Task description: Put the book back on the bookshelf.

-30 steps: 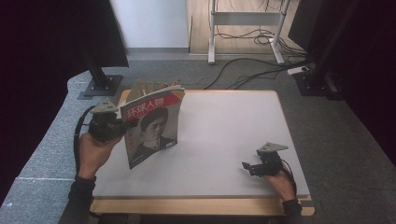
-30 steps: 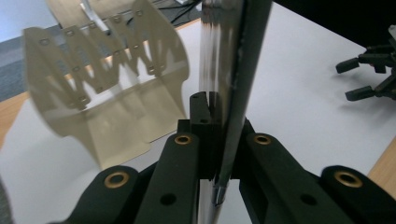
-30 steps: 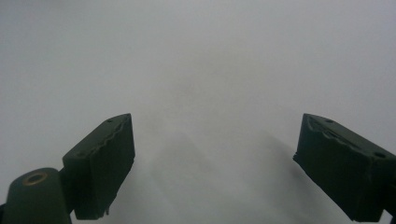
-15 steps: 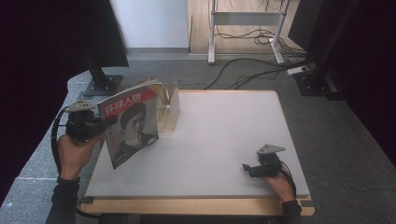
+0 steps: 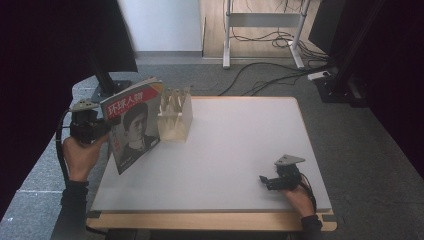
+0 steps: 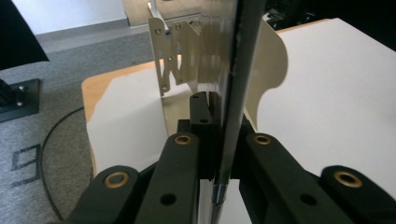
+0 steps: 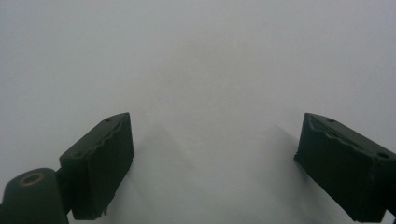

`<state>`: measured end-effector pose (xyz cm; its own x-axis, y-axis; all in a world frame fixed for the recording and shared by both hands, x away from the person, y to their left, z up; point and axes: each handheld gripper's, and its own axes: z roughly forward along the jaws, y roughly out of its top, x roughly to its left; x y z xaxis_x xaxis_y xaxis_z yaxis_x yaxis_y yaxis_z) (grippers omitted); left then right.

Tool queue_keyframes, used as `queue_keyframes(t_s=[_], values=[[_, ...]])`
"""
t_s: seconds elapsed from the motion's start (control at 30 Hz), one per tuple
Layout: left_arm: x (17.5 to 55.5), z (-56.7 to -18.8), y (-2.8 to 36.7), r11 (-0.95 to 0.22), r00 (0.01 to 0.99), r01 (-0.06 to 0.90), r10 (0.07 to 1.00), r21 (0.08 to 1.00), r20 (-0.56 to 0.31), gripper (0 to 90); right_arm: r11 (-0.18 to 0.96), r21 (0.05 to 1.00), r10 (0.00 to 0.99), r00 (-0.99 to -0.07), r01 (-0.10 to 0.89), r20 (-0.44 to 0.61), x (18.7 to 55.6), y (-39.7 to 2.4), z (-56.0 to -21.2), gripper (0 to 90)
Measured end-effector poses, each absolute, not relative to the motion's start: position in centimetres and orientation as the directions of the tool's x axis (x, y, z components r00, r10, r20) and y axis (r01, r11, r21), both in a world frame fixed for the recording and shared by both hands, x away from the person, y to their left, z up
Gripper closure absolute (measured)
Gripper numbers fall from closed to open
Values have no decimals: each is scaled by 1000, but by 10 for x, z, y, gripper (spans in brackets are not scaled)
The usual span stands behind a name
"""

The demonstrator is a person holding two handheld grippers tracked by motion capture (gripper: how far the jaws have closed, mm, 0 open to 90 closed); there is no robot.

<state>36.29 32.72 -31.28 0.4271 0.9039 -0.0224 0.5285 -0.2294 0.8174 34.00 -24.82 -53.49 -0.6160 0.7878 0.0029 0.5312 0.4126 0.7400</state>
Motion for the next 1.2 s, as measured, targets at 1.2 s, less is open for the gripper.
queue_keyframes(t_s=[1.2], values=[[428,-332,316,-261,420,639,907,724,-43,858,412,740,788,-616,532,4,340,-248,-535,103]])
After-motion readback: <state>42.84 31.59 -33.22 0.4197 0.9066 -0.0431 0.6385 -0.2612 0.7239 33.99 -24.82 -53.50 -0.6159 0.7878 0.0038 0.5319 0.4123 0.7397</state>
